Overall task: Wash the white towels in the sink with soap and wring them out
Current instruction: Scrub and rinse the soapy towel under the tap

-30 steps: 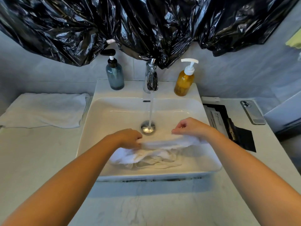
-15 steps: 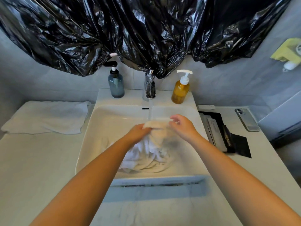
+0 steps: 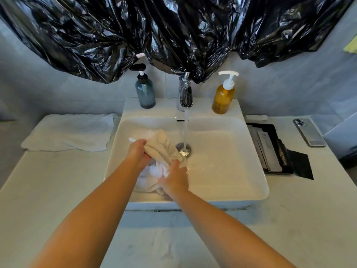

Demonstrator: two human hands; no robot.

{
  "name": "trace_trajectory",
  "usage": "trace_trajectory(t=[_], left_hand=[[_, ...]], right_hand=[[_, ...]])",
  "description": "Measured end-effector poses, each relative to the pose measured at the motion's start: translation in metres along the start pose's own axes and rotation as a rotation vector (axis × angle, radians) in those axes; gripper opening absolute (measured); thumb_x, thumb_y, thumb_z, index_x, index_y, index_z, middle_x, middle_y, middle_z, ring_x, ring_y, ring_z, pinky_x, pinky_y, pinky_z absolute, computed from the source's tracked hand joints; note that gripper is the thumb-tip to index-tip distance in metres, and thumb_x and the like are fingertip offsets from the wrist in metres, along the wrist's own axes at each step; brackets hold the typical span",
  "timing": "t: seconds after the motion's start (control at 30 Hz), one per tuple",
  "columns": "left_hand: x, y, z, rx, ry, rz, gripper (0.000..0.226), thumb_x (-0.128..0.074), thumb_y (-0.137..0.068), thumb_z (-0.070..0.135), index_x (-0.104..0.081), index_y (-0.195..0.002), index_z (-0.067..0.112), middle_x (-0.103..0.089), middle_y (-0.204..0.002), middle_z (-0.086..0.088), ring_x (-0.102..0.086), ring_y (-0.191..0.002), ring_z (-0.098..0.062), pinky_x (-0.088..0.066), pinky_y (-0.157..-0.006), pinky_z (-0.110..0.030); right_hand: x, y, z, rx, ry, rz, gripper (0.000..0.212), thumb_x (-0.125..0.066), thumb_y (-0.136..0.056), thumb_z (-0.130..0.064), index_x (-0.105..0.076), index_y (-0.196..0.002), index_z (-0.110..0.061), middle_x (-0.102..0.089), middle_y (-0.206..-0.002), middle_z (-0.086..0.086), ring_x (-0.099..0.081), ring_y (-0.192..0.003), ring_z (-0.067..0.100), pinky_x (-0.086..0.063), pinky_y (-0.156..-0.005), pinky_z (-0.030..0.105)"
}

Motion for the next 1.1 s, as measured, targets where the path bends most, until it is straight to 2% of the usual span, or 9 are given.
trace_trajectory(t=[0.1,0.23,0.3,0.4,0.57,0.77,0.9,1.0,1.1], left_hand=[[0.001,-0.006,0.012,-0.052,-0.003,-0.027,0.020,-0.036,-0.099,-0.003,-0.051,-0.111,0.000,-0.057,-0.104,-0.017,-0.058,-0.091,-0.027,-0.048,-0.090,-0.041],[-0.005,0.001,0.005,-0.067,-0.268,-0.068,0.025,-0.039,-0.088,-0.018,-0.051,-0.080,0.003,-0.054,-0.077,-0.016,-0.056,-0.067,-0.022,-0.059,-0.055,-0.028],[-0.022,0.009,-0.022,-0.029,-0.466,-0.142,0.023,-0.044,-0.091,-0.013,-0.055,-0.080,0.004,-0.063,-0.071,-0.011,-0.064,-0.055,-0.014,-0.056,-0.050,-0.023],[-0.028,0.006,-0.053,0.008,-0.932,-0.139,0.010,-0.057,-0.092,0.002,-0.058,-0.101,-0.001,-0.067,-0.089,-0.015,-0.066,-0.056,-0.015,-0.051,-0.053,-0.027],[-0.023,0.005,-0.046,0.018,-1.604,-0.194,0.034,-0.059,-0.096,0.037,-0.056,-0.095,0.004,-0.068,-0.085,-0.010,-0.059,-0.058,-0.019,-0.049,-0.057,-0.025],[-0.013,0.014,-0.040,0.156,-1.752,-0.233,0.040,-0.041,-0.103,0.044,-0.054,-0.109,0.007,-0.071,-0.084,-0.005,-0.063,-0.063,-0.018,-0.047,-0.062,-0.026],[-0.034,0.006,0.003,-0.395,-1.974,0.069,0.038,-0.041,-0.101,0.038,-0.054,-0.122,0.010,-0.062,-0.119,-0.008,-0.060,-0.102,-0.027,-0.044,-0.087,-0.034],[-0.081,0.016,-0.024,-0.776,-1.948,-0.229,0.036,-0.049,-0.098,0.031,-0.050,-0.132,0.019,-0.053,-0.134,-0.006,-0.051,-0.120,-0.026,-0.043,-0.099,-0.039],[-0.079,0.008,-0.062,-0.678,-2.061,-0.420,0.049,-0.055,-0.095,0.035,-0.040,-0.140,0.020,-0.052,-0.135,-0.007,-0.050,-0.121,-0.027,-0.042,-0.098,-0.039]], right_hand=[[0.039,-0.015,0.004,0.045,0.107,-0.055,0.059,-0.069,-0.084,-0.022,-0.045,-0.138,-0.028,-0.056,-0.126,0.011,-0.059,-0.109,0.031,-0.053,-0.087,0.038],[0.150,-0.032,0.021,0.074,0.487,0.055,0.035,-0.063,-0.090,-0.018,-0.061,-0.122,-0.032,-0.059,-0.107,0.002,-0.055,-0.100,0.027,-0.040,-0.084,0.036],[0.185,-0.038,0.032,0.072,0.598,0.121,0.030,-0.058,-0.093,-0.015,-0.064,-0.119,-0.029,-0.051,-0.102,0.000,-0.046,-0.099,0.024,-0.032,-0.089,0.038],[0.188,-0.045,0.061,-0.032,0.848,0.052,0.041,-0.061,-0.093,-0.028,-0.054,-0.134,-0.031,-0.045,-0.128,0.006,-0.036,-0.130,0.033,-0.020,-0.113,0.059],[0.141,-0.043,0.064,0.117,0.988,-0.023,0.083,-0.065,-0.085,-0.058,-0.025,-0.152,-0.031,0.003,-0.166,0.013,0.013,-0.150,0.042,0.010,-0.111,0.071],[0.106,-0.038,0.054,0.252,1.046,0.007,0.053,-0.058,-0.091,-0.050,-0.046,-0.138,-0.029,-0.043,-0.143,0.008,-0.032,-0.138,0.032,-0.006,-0.117,0.063],[0.098,-0.029,0.054,0.311,1.158,-0.034,0.049,-0.048,-0.096,-0.048,-0.044,-0.142,-0.031,-0.039,-0.144,0.010,-0.034,-0.135,0.033,-0.015,-0.114,0.059],[0.094,-0.025,0.053,0.343,1.160,-0.146,0.058,-0.038,-0.094,-0.066,-0.049,-0.140,-0.032,-0.040,-0.141,0.008,-0.037,-0.133,0.031,-0.019,-0.110,0.055],[0.104,-0.035,0.047,0.315,0.998,-0.128,0.053,-0.032,-0.098,-0.062,-0.058,-0.128,-0.028,-0.050,-0.133,0.008,-0.049,-0.121,0.030,-0.027,-0.104,0.047]])
Point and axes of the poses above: each hand's wrist, its own y-axis away from the middle knuckle, its own x-axis out of the back of the hand, z = x × y, the point moved 10 cm from there along -y, towards the middle knuckle
